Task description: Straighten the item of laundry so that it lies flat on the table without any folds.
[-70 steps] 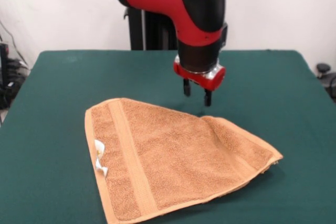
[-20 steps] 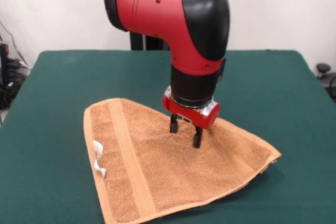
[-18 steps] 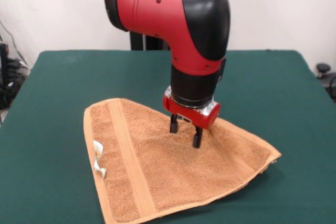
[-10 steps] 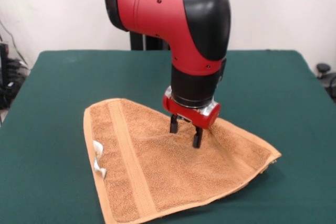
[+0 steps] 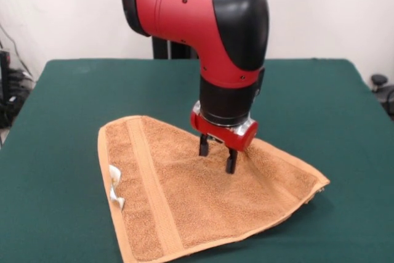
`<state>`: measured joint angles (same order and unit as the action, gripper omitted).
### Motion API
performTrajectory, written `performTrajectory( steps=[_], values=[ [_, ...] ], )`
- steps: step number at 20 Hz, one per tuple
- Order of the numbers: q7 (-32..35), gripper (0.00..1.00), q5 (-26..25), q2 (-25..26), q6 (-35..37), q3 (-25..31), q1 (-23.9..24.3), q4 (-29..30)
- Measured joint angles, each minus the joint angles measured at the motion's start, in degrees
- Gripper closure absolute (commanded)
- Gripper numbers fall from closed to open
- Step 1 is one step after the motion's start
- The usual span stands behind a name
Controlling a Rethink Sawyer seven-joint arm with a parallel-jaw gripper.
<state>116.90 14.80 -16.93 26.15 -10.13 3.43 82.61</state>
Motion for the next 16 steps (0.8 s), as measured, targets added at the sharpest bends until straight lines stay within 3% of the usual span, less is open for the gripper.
performTrajectory(
  steps=[16],
  values=[
    [0.0, 0.0, 2.9, -6.4, -1.7, 0.1, -0.8, 9.0]
  ],
)
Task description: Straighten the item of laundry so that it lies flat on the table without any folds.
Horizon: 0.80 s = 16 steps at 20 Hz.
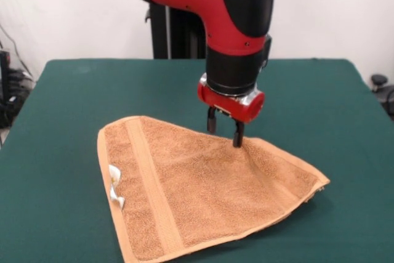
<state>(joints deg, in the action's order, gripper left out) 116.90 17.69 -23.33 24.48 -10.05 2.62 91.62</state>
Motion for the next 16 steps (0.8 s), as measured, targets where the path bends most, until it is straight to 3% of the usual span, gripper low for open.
performTrajectory(
  steps=[16],
  values=[
    [0.0, 0.0, 2.3, 1.7, -6.3, 0.2, -0.3, 1.7]
  ],
)
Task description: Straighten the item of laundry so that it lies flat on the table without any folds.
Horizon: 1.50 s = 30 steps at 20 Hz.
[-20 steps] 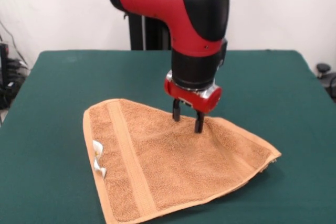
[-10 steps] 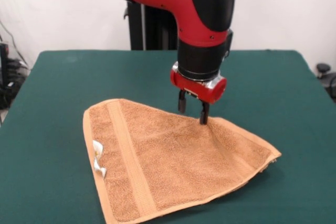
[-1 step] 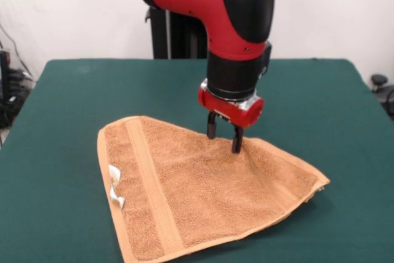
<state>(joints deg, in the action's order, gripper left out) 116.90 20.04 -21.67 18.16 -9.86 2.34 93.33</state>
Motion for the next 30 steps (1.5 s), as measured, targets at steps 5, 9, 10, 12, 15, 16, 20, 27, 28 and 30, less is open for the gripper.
performTrajectory(
  steps=[5, 9, 10, 12, 15, 16, 20, 27, 28, 30],
  values=[
    [0.0, 0.0, 0.9, 1.3, -2.3, 0.0, -0.2, 0.0],
    [0.0, 0.0, 1.6, 1.4, -2.5, -0.1, -0.5, 0.0],
    [0.0, 0.0, 1.9, 1.5, -2.5, -0.2, -0.6, 0.0],
    [0.0, 0.0, 2.3, 1.5, -2.6, -0.5, -0.9, 0.0],
    [0.0, 0.0, 3.6, 1.7, -2.6, -1.0, -1.7, 0.0],
    [0.0, 0.0, 4.3, 1.7, -2.6, -1.2, -2.1, 0.0],
    [0.0, 0.0, 5.5, 1.7, -2.6, -1.4, -2.8, 0.0],
    [0.0, 0.0, 7.3, 1.6, -2.6, -1.4, -3.9, 0.0],
    [0.0, 0.0, 7.4, 1.6, -2.6, -1.4, -3.9, 0.0],
    [0.0, 0.0, 7.6, 1.6, -2.6, -1.4, -3.9, 0.0]
  ],
)
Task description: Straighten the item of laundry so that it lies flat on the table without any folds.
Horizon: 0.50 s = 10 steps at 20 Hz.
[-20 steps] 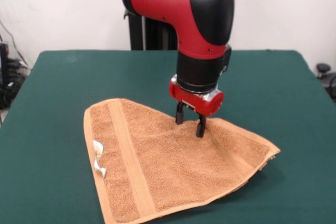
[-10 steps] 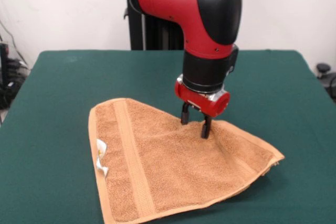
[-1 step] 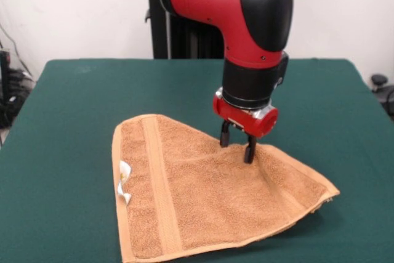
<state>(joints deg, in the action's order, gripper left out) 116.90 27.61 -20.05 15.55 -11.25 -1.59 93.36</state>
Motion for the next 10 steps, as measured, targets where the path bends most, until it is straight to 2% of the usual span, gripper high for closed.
performTrajectory(
  steps=[6, 7, 10],
  values=[
    [0.0, 0.0, 0.0, -0.2, 0.0, 0.0, 0.0, 0.1],
    [0.0, 1.0, 0.0, -0.2, 0.0, 0.0, -0.1, 0.2],
    [0.0, 1.0, 0.0, -0.3, 0.0, -0.1, -0.1, 0.2]
  ],
)
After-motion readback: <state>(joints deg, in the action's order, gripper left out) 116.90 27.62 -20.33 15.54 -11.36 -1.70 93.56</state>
